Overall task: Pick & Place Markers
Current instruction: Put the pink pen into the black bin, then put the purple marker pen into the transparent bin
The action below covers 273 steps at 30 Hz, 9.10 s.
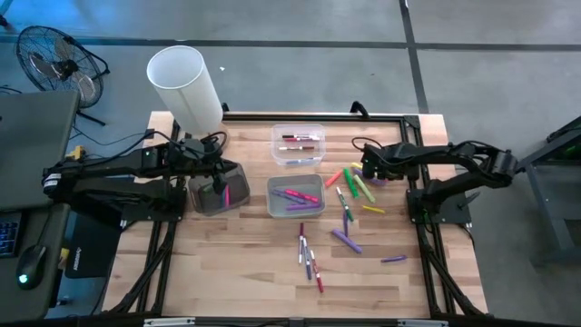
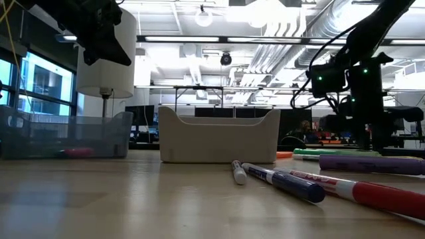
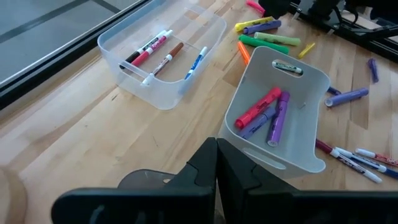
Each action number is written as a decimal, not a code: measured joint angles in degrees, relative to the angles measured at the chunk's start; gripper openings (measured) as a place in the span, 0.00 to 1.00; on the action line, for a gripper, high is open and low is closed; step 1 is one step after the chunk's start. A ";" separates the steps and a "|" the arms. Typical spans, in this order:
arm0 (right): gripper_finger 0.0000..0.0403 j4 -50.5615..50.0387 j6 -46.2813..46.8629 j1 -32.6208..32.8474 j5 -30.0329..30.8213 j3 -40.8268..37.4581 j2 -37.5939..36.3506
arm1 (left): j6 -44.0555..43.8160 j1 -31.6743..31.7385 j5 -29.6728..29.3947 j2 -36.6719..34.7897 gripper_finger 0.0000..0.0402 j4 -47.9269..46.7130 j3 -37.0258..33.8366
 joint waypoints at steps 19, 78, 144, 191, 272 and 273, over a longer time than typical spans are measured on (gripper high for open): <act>0.08 1.20 -5.21 8.51 4.26 3.40 -22.66 | 5.18 0.00 1.34 9.82 0.45 20.09 -0.02; 0.23 38.11 -60.57 32.13 5.23 45.72 4.46 | 9.87 0.07 13.10 29.69 0.11 44.25 20.25; 0.03 -22.41 7.29 78.60 15.03 27.23 -6.58 | -67.83 -38.33 -8.42 67.14 0.00 -31.51 59.04; 0.00 -16.15 6.78 89.70 18.90 26.34 -9.70 | -64.54 -29.57 7.98 89.73 0.06 -28.27 65.63; 0.00 -7.49 -9.35 79.58 13.15 26.27 -9.57 | -45.22 -37.83 12.37 88.31 0.00 6.08 65.44; 0.00 -7.43 -9.35 79.74 13.16 26.27 -9.57 | -45.20 -37.83 12.63 88.04 0.00 5.05 65.59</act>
